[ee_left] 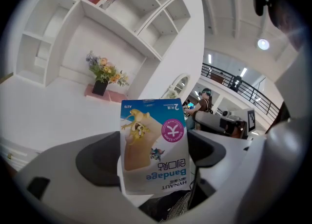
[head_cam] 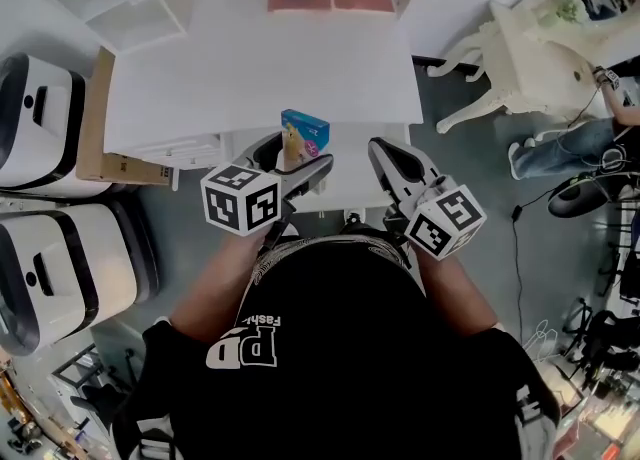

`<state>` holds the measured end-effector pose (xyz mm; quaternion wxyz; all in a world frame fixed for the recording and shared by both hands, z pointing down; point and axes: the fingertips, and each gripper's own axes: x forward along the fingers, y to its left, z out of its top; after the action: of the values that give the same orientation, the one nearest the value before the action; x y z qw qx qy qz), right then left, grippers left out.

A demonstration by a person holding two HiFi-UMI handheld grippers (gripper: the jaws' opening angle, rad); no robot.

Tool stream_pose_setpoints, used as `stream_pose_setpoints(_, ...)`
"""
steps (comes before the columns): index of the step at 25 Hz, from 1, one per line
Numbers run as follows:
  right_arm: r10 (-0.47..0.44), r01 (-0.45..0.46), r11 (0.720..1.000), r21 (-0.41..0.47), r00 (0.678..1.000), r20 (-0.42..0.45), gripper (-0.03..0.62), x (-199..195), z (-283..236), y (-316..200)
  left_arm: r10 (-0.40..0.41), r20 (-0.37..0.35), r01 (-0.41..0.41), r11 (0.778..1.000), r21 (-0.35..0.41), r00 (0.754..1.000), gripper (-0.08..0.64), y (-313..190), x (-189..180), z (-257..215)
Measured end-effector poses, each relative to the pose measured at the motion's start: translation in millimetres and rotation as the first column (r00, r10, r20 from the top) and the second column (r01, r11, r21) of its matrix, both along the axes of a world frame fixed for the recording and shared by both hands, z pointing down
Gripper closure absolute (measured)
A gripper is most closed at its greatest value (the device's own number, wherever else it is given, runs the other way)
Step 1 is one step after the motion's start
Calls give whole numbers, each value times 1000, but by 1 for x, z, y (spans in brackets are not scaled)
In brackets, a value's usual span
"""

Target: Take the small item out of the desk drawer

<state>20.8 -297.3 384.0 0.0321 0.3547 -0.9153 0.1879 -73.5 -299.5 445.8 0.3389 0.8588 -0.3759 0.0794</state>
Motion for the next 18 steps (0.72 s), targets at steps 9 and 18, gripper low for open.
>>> stream_pose_setpoints(9, -42, 42, 999, 30, 999, 11, 584, -22, -11, 0, -25, -40, 28, 998, 52, 999, 140, 9, -17, -29)
stream_pose_setpoints(18, -34, 33, 999, 21, 999, 31, 583, -21, -10, -2, -46, -52, 50, 995, 83, 998, 140, 11, -23, -42)
